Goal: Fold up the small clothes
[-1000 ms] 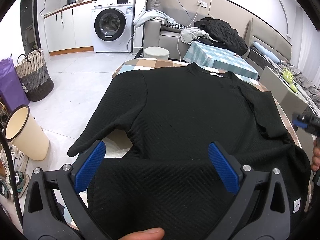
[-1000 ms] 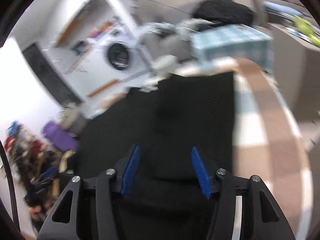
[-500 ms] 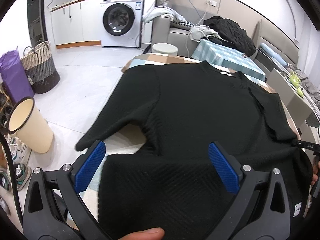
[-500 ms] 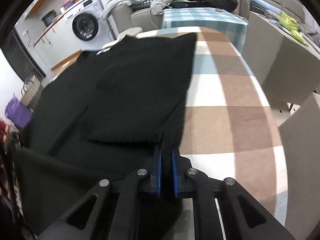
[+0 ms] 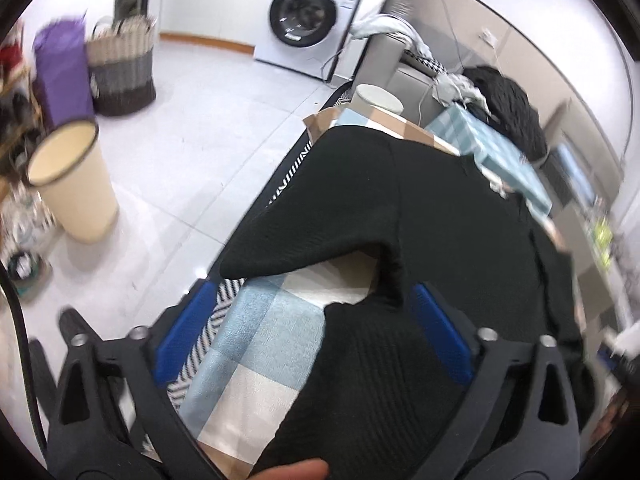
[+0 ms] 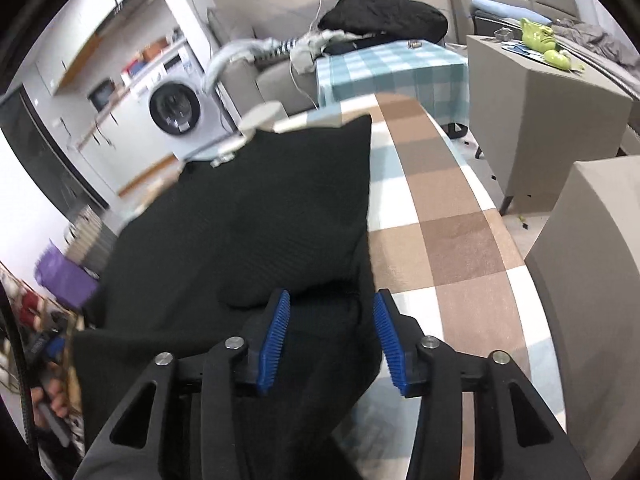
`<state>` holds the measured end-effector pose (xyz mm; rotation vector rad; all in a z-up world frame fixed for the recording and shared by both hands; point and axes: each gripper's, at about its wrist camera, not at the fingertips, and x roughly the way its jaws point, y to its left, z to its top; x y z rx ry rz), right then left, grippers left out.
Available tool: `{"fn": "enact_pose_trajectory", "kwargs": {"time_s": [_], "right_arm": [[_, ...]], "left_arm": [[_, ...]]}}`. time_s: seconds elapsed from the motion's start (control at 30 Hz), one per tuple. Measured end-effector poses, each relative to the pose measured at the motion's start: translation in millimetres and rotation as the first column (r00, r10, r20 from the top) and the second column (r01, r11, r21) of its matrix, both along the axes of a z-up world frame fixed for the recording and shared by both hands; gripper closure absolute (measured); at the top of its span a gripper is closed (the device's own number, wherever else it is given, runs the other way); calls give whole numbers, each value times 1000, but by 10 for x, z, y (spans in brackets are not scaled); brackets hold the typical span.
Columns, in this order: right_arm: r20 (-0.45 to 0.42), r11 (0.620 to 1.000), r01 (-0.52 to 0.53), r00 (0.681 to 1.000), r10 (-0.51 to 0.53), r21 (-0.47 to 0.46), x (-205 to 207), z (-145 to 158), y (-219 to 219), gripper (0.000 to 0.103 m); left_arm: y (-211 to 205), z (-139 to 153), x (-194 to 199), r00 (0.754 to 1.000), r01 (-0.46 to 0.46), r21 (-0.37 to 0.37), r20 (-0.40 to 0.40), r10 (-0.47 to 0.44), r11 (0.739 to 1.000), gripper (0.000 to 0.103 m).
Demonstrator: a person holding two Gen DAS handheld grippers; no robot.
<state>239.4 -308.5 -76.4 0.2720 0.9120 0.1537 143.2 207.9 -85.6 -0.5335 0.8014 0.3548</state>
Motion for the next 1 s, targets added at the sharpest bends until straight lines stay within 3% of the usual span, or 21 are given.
{"fn": "enact_pose_trajectory", "kwargs": {"time_s": [0.13,0.23,0.43,0.6,0.7,0.8,0.83,0.87,1.0], "right_arm": [[26,999,7,1000,-8,37,-104,84,44,51],[18,999,-8,1000,7,49,-136,79,101,51],[-2,998,-16,1000,16,61,-110,-10,173,51],[-5,998,-21,1000,22,63,-98,-27,205,51],[1,998,-23,1000,23,64,-110,-24,217,51],[2,998,-15,1000,15,67,-122,-31,207,51],[3,998,-13,1000,13,67,-127,-31,201,51],[3,998,-12,1000,12,68,-134,-32,196,51],[6,998,7,1000,-8,70,-176,-37,154,51]], "left_arm": [[267,-115,-32,999,-38,-181,28,44,983,30],[400,-260,-25,997,-40,-355,50,62,934,31],[578,-540,56,991,-92,-487,37,126,868,31],[685,-648,153,984,-137,-474,36,175,870,31],[728,-682,292,979,-174,-467,17,205,867,38],[781,-700,427,971,-218,-450,-15,237,866,71],[793,-698,447,969,-229,-441,-21,245,868,87],[797,-686,475,966,-243,-411,-23,257,878,98],[680,-384,658,965,-248,-226,31,262,942,101]]}}
